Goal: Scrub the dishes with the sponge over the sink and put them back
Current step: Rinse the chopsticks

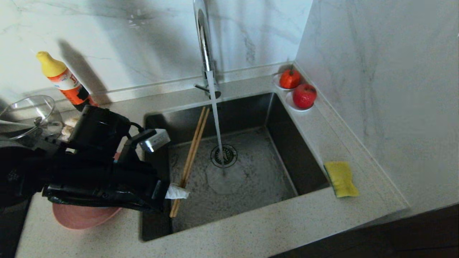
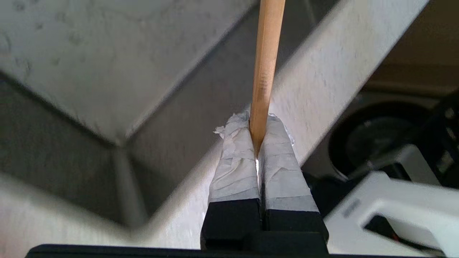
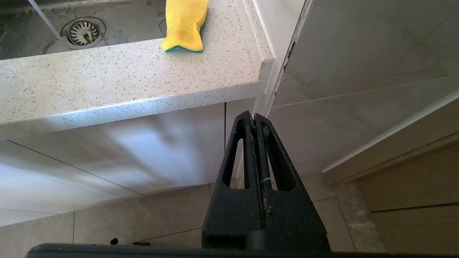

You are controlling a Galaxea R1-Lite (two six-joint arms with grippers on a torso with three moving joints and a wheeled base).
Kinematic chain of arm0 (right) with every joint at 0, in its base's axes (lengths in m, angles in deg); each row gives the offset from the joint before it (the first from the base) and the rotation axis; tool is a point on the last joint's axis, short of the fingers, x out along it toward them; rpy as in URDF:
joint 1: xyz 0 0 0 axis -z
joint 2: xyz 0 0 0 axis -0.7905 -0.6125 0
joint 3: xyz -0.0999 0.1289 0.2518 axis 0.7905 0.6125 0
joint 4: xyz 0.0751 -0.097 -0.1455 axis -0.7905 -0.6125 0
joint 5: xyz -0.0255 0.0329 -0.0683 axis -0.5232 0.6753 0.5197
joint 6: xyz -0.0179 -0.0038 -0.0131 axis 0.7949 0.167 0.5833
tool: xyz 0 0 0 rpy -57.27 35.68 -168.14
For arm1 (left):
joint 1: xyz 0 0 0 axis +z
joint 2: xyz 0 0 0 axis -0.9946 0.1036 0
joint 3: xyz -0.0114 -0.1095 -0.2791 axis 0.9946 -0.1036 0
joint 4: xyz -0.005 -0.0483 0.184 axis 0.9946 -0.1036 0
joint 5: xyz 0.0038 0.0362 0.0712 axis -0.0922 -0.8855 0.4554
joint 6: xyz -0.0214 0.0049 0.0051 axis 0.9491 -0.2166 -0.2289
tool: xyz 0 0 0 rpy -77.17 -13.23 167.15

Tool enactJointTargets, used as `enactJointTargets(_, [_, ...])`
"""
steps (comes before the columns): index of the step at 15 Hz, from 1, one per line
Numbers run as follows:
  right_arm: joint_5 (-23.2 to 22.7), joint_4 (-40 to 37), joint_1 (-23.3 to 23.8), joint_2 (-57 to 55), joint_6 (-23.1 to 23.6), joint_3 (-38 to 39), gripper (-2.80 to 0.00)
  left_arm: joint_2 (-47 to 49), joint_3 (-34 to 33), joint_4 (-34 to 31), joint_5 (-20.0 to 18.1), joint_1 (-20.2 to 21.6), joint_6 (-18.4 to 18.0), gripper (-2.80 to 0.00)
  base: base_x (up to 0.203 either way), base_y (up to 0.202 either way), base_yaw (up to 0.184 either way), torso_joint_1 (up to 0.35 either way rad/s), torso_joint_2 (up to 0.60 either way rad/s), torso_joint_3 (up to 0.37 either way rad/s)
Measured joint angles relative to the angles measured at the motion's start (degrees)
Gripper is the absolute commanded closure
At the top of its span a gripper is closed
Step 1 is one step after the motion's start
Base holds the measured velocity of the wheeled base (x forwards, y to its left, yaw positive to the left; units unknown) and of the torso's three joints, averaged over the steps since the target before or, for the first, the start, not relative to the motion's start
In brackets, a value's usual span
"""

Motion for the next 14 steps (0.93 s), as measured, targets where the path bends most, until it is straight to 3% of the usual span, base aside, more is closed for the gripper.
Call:
enactJointTargets(4, [0.0,0.0,0.0,0.0,0.0,0.0,0.00,2.1,-0.9,3.0,0.4,-1.1,0.1,0.00,0.000,0.000,0.000,0.000,0.00,0.000])
enactJointTargets(8, [0.0,0.0,0.0,0.0,0.0,0.0,0.00,5.0,-1.2,8.9,3.7,-1.2,1.1,0.00,0.000,0.000,0.000,0.000,0.00,0.000])
enactJointTargets(14, [0.0,0.0,0.0,0.0,0.0,0.0,0.00,10.9,1.4,18.7,4.7,-1.3,6.8,0.00,0.000,0.000,0.000,0.000,0.00,0.000])
